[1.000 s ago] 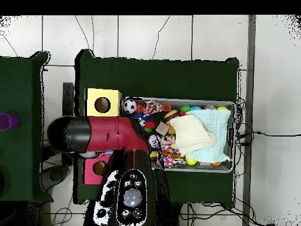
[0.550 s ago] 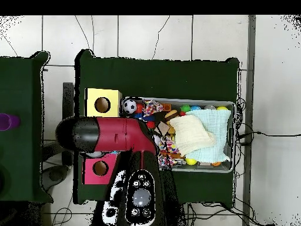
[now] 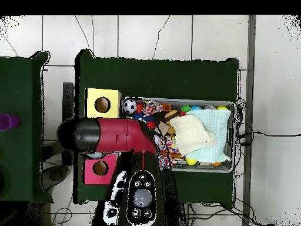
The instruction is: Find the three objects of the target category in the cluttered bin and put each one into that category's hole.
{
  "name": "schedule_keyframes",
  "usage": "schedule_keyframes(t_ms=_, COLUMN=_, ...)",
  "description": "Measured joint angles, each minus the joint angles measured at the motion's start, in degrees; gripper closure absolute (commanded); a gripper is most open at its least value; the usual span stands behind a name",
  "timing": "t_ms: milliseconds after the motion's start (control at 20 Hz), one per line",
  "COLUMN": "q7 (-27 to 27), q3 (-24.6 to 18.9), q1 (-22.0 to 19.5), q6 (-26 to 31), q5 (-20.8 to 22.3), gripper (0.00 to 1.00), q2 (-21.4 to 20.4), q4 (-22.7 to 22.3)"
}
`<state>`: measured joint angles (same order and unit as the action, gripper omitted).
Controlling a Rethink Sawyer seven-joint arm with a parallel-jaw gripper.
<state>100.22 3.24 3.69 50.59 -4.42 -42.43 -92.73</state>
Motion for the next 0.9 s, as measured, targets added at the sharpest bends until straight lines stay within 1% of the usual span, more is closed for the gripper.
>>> schedule_keyframes(t_ms=550, q7=0.0, q3=0.0, q1=-0.1, q6=0.0, q5=0.0, gripper=0.00, q2=0.0, q4=0.0)
schedule_keyframes(t_ms=750, q7=0.0, q3=-0.4, q1=-1.1, q6=-0.1, q5=0.0, gripper=0.00, q2=0.1, q4=0.0)
schedule_keyframes(t_ms=900, q7=0.0, q3=-0.7, q1=-3.1, q6=-0.7, q5=0.0, gripper=0.00, q2=0.1, q4=-0.1)
